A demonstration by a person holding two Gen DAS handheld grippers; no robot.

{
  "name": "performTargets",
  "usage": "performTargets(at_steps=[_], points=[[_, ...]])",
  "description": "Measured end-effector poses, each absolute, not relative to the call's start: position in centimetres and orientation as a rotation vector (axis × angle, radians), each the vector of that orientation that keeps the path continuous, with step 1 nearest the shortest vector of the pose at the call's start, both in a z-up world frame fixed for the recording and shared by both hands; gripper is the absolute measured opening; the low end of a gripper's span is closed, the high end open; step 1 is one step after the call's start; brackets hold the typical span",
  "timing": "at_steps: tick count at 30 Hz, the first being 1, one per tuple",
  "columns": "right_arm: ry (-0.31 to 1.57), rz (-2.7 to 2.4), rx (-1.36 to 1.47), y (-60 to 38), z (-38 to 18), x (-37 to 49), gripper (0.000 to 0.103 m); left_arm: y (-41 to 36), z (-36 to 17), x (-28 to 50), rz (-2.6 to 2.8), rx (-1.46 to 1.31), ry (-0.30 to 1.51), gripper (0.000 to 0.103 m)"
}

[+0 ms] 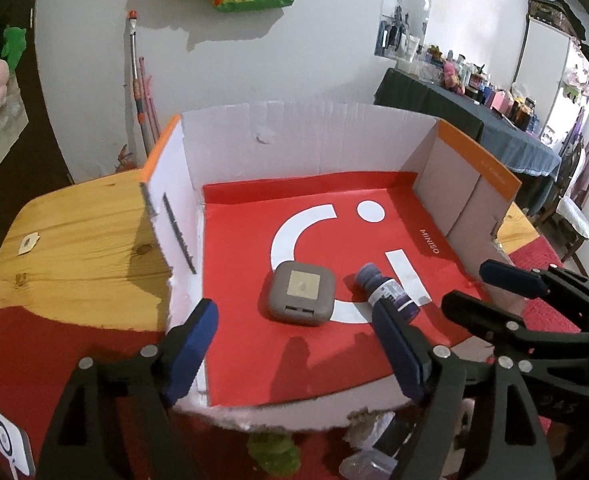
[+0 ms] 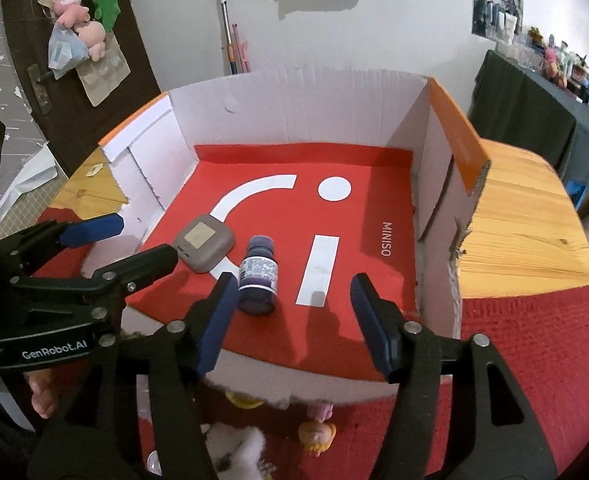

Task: Organize objects
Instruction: 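Withdraw both grippers from the box back toward the scattered items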

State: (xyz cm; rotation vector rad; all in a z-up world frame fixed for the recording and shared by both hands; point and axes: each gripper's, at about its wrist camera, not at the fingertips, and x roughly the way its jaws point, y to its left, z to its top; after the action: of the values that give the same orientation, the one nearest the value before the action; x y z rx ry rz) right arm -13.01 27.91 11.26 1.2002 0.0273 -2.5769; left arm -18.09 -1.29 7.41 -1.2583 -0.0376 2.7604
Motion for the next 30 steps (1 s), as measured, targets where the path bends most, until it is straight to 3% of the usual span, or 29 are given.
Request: performTargets(at_steps=[4,12,16,30], points=[[0.028,-2.592,1.177,27.9,11.9,-11.9,0.065,-1.4,7.9,-17.1,2.773,-1.238,-0.045,0.086],[0.024,-2.605,1.144,27.9,12.7,-10.0,0.070,-1.6,8.5,-15.2,2.794,-1.199,-0.057,0.092],[0.033,-2.617,1.122,27.9,13.2,-8.9,0.075,-1.5,8.7,-14.3,2.808,-1.182,-0.056,0.100],[0.033,-2.643,1.070,28.2,14.3,-5.7,0.092,-1.5,9.2,-11.5,2.833,-1.158,-0.055,0.103]])
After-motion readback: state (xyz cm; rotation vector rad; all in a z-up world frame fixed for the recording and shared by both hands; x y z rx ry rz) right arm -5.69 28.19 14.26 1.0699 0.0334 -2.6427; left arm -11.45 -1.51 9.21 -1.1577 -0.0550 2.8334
